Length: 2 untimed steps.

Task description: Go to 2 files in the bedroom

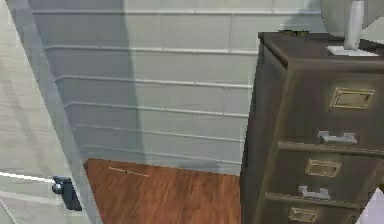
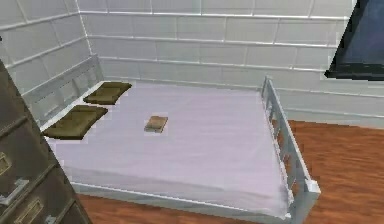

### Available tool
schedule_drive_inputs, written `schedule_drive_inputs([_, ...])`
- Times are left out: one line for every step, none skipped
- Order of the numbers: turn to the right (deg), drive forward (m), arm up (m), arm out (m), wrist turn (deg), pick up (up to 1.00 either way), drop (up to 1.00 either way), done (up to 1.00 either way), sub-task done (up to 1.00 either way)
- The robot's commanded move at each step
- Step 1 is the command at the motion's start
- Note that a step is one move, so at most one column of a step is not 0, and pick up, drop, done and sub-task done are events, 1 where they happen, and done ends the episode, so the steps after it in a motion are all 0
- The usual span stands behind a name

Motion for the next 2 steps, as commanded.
schedule_drive_inputs([30.0, 0.00, 0.00, 0.00, 0.0, 0.00, 0.00, 0.00, 0.00])
schedule_drive_inputs([0.0, 0.00, 0.00, 0.00, 0.0, 0.00, 0.00, 1.00, 0.00])
